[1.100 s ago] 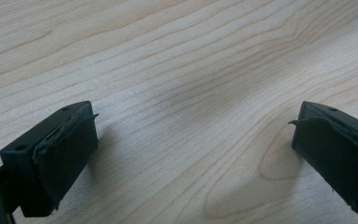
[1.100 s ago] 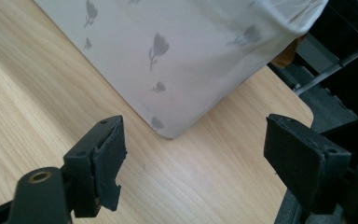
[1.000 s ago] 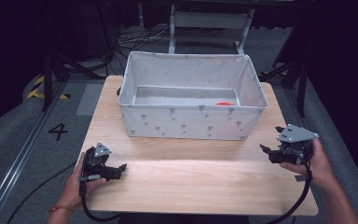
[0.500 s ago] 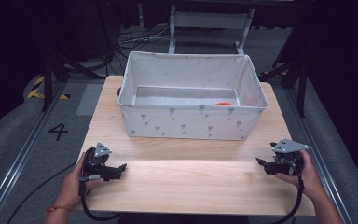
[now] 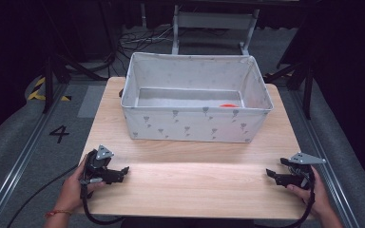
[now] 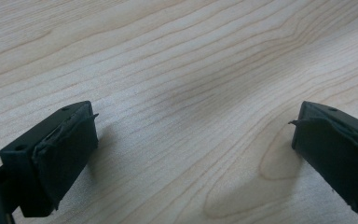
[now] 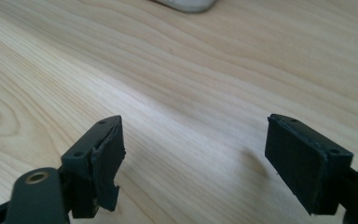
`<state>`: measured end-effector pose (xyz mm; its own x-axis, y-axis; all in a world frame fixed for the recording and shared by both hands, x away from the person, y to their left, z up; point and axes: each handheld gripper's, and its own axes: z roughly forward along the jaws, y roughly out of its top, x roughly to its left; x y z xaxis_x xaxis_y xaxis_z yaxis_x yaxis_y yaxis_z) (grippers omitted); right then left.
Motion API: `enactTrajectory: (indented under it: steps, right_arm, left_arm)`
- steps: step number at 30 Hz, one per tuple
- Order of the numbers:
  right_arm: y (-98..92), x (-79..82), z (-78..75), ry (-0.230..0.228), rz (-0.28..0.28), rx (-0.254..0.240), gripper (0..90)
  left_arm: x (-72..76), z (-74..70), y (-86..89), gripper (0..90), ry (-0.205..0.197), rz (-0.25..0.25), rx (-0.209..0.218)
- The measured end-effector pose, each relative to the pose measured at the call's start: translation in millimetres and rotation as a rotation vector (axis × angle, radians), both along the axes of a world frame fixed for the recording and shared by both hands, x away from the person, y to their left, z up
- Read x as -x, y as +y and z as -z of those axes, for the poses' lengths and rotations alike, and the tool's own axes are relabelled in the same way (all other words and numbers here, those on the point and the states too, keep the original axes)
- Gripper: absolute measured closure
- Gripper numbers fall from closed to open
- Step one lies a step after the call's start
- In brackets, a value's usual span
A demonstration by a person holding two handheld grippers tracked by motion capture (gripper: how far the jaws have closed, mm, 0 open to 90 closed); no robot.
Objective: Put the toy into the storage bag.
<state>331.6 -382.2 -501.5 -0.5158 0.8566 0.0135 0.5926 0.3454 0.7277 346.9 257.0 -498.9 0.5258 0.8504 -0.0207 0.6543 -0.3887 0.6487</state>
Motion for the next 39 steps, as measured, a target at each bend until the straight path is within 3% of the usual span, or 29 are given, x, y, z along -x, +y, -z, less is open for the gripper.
enactTrajectory:
  steps: [4,39]
  right_arm:
    - [-4.2,1.7,2.7,0.006,0.037,-0.012,18.7]
    - [-3.6,1.5,3.1,0.006,0.042,-0.005,16.7]
  left_arm:
    - [0.0,0.0,-0.1,0.5,0.000,-0.001,0.000]
    - [0.0,0.1,-0.8,0.1,0.003,-0.010,0.002]
